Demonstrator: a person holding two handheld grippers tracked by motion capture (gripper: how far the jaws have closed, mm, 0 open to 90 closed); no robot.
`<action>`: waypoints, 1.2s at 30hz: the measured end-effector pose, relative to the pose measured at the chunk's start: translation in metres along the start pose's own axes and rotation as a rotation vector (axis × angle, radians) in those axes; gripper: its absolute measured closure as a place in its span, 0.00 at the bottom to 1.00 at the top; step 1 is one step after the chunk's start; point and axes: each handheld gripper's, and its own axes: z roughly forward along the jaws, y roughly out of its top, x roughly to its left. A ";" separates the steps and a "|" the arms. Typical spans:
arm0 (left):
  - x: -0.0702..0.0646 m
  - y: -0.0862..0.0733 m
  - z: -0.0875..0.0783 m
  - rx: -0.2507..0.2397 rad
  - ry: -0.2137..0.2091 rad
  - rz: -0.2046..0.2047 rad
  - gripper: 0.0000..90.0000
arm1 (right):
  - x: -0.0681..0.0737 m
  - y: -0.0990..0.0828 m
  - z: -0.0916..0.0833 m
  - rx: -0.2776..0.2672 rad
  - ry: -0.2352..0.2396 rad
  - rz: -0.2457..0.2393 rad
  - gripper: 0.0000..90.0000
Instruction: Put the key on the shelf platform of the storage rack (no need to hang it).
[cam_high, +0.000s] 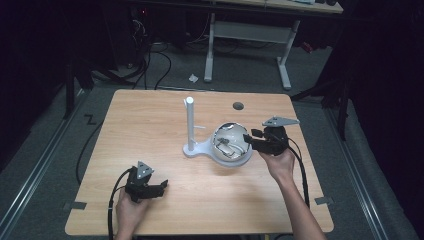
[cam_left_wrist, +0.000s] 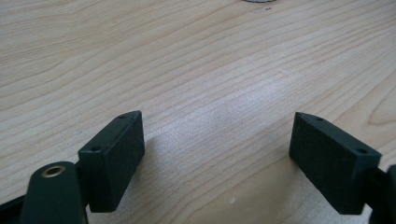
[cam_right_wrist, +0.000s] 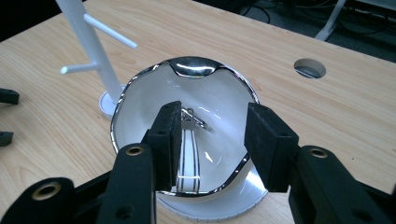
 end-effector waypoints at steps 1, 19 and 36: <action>0.000 0.000 0.000 0.000 0.000 -0.001 0.21 | 0.000 0.000 -0.002 -0.003 0.002 0.002 0.63; 0.000 0.000 0.000 0.000 0.000 0.000 0.21 | -0.008 -0.015 -0.038 -0.049 -0.002 0.035 0.62; 0.000 0.000 0.000 0.001 0.001 0.001 0.21 | -0.016 -0.045 -0.055 -0.079 -0.001 0.098 0.61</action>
